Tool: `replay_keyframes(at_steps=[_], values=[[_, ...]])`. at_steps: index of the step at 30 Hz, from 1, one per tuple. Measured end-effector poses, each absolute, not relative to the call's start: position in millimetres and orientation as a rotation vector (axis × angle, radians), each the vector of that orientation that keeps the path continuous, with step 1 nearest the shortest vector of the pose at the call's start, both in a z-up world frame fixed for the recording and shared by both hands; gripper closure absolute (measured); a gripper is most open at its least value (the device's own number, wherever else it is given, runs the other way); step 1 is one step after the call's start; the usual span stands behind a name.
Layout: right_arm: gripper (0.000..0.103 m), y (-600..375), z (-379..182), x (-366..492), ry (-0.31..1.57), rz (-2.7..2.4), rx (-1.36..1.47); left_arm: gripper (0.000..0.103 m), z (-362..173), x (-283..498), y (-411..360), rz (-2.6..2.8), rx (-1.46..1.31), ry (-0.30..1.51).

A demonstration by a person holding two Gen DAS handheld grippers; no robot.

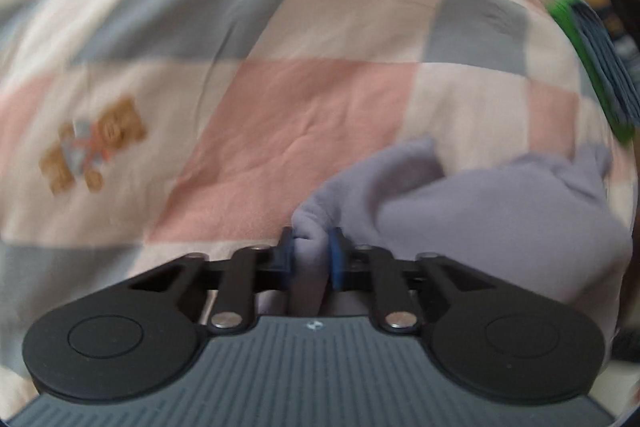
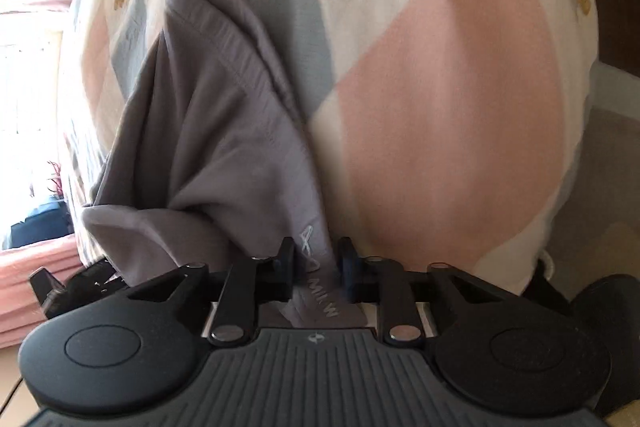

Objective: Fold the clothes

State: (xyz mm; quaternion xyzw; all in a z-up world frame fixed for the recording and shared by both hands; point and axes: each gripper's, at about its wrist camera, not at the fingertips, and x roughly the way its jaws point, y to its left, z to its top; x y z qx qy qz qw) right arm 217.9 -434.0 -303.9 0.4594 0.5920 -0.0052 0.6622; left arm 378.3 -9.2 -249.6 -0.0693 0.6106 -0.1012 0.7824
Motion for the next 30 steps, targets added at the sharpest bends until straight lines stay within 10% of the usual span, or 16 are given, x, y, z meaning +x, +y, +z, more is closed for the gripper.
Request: replay_keyframes(at_steps=[13,20,30], values=[[0.094,-394,-85,383,0.731,0.395,0.896,0.094,-10,299,134,0.033,-0.269,0.649],[0.094,-372,-45,402,0.687,0.547,0.801,0.089,-48,208,119,0.111,-0.212,0.814],[0.072,-436,-217,361,1.228,0.078,0.735,0.082,-177,129,101,0.281,-0.4,1.227]])
